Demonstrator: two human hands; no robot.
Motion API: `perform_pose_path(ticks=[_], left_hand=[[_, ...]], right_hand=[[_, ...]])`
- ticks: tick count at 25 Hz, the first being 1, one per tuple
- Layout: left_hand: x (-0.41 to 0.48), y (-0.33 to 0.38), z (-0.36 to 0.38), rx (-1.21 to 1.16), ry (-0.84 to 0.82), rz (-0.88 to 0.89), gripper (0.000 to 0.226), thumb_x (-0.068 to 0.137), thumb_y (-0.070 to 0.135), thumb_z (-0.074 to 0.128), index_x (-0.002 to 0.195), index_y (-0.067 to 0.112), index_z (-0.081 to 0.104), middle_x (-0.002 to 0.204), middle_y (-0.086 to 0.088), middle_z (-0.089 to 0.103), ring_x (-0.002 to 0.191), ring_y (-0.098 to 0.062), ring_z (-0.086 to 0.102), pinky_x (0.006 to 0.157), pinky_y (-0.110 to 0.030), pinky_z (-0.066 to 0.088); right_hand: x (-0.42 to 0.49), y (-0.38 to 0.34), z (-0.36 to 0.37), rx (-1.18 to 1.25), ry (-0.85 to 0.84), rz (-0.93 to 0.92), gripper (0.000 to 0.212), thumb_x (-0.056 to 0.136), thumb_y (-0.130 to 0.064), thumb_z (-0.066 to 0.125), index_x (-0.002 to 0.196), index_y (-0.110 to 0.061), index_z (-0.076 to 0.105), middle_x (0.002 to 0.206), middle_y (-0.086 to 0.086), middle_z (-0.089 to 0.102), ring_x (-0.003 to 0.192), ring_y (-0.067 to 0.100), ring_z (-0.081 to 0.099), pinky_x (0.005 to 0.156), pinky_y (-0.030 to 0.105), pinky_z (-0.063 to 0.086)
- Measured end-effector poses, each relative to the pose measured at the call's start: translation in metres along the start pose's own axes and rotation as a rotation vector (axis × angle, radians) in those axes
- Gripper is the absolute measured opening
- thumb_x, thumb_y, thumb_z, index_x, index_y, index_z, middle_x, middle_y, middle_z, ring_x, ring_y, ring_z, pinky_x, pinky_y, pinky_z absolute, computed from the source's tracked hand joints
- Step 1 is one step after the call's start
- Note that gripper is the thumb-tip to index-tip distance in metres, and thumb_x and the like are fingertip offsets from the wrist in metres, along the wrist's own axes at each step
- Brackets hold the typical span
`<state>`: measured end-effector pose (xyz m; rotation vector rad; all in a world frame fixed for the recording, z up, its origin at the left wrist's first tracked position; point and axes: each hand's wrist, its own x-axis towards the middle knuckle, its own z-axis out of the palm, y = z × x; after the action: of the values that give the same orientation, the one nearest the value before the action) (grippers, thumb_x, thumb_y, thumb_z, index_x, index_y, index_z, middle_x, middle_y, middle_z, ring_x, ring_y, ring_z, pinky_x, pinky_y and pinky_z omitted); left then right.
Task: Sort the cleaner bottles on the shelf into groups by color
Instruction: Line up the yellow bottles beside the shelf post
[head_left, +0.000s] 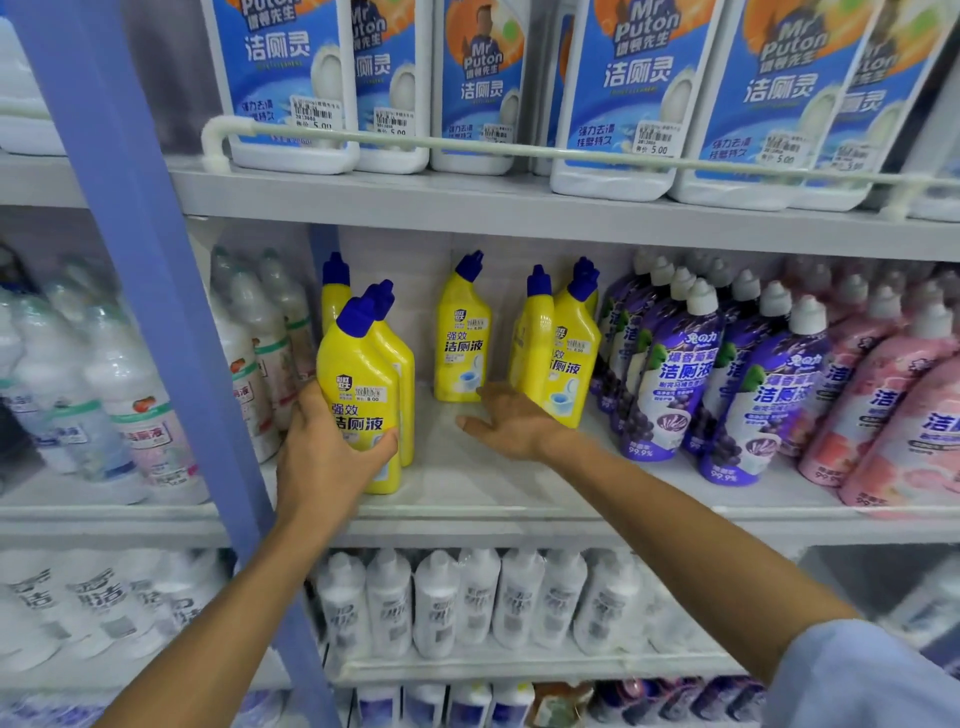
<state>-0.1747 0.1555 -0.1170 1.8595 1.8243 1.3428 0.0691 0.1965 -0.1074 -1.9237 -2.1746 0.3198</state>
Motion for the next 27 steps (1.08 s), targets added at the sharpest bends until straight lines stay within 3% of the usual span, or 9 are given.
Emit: perform_pose_path(ticks=[2, 5, 7, 12, 15, 20, 24, 27], left_hand=[[0.001, 0.0, 0.0, 0.017, -0.012, -0.005, 0.088, 0.066, 0.045, 0.088, 0.13, 0.01, 0.04, 0.117, -0.017, 0.06, 0.101, -0.04, 0.063, 0.08, -0.048, 0.053], [-0.002, 0.002, -0.001, 0.017, -0.015, -0.011, 0.085, 0.066, 0.042, 0.089, 0.128, 0.007, 0.041, 0.116, -0.019, 0.06, 0.102, -0.042, 0.061, 0.079, -0.048, 0.052], [-0.003, 0.003, -0.003, 0.015, -0.021, -0.014, 0.085, 0.067, 0.041, 0.089, 0.127, 0.007, 0.041, 0.116, -0.02, 0.06, 0.102, -0.042, 0.061, 0.079, -0.047, 0.051], [-0.001, 0.004, -0.003, 0.015, -0.033, -0.009, 0.084, 0.067, 0.041, 0.089, 0.127, 0.007, 0.041, 0.115, -0.02, 0.061, 0.102, -0.043, 0.061, 0.078, -0.047, 0.05], [-0.003, 0.005, -0.004, 0.011, -0.026, -0.011, 0.084, 0.068, 0.04, 0.09, 0.127, 0.006, 0.041, 0.115, -0.02, 0.06, 0.101, -0.041, 0.062, 0.078, -0.046, 0.05], [-0.004, 0.008, -0.006, -0.001, -0.029, -0.004, 0.082, 0.068, 0.039, 0.09, 0.127, 0.006, 0.042, 0.114, -0.019, 0.062, 0.098, -0.04, 0.063, 0.078, -0.045, 0.05], [-0.004, 0.006, -0.005, -0.003, -0.024, 0.009, 0.085, 0.067, 0.039, 0.091, 0.128, 0.006, 0.042, 0.116, -0.018, 0.06, 0.101, -0.041, 0.062, 0.078, -0.046, 0.05], [-0.002, 0.003, -0.003, 0.004, -0.017, 0.015, 0.085, 0.066, 0.042, 0.09, 0.127, 0.009, 0.041, 0.117, -0.017, 0.059, 0.103, -0.041, 0.061, 0.079, -0.048, 0.053]], right_hand=[[-0.026, 0.008, -0.012, -0.11, -0.05, -0.102, 0.075, 0.1, -0.058, 0.045, 0.154, -0.008, 0.031, 0.16, 0.016, 0.033, 0.147, 0.031, 0.032, 0.118, 0.04, 0.031], [-0.058, 0.014, -0.023, -0.245, -0.04, -0.164, 0.072, 0.097, -0.062, 0.047, 0.142, -0.005, 0.045, 0.148, 0.015, 0.045, 0.134, 0.033, 0.046, 0.109, 0.042, 0.042], [-0.072, 0.015, -0.036, -0.295, -0.014, -0.159, 0.071, 0.097, -0.061, 0.049, 0.14, -0.004, 0.046, 0.145, 0.015, 0.047, 0.13, 0.033, 0.048, 0.104, 0.042, 0.045], [-0.086, 0.025, -0.068, -0.353, 0.073, -0.084, 0.082, 0.098, -0.062, 0.045, 0.153, -0.003, 0.029, 0.159, 0.016, 0.032, 0.146, 0.033, 0.031, 0.11, 0.049, 0.042], [-0.081, 0.031, -0.083, -0.327, 0.169, -0.017, 0.08, 0.097, -0.063, 0.047, 0.151, -0.006, 0.032, 0.158, 0.013, 0.033, 0.145, 0.033, 0.033, 0.108, 0.048, 0.044], [-0.048, 0.015, -0.113, -0.305, 0.275, 0.086, 0.067, 0.097, -0.055, 0.054, 0.142, -0.007, 0.04, 0.141, 0.015, 0.048, 0.127, 0.038, 0.051, 0.088, 0.044, 0.05], [-0.022, 0.008, -0.119, -0.293, 0.418, 0.1, 0.053, 0.096, -0.041, 0.061, 0.131, -0.003, 0.05, 0.126, 0.019, 0.057, 0.111, 0.038, 0.059, 0.08, 0.037, 0.045], [-0.001, 0.01, -0.117, -0.149, 0.467, 0.171, 0.043, 0.091, -0.037, 0.069, 0.116, -0.003, 0.058, 0.112, 0.018, 0.064, 0.101, 0.036, 0.063, 0.07, 0.033, 0.041]])
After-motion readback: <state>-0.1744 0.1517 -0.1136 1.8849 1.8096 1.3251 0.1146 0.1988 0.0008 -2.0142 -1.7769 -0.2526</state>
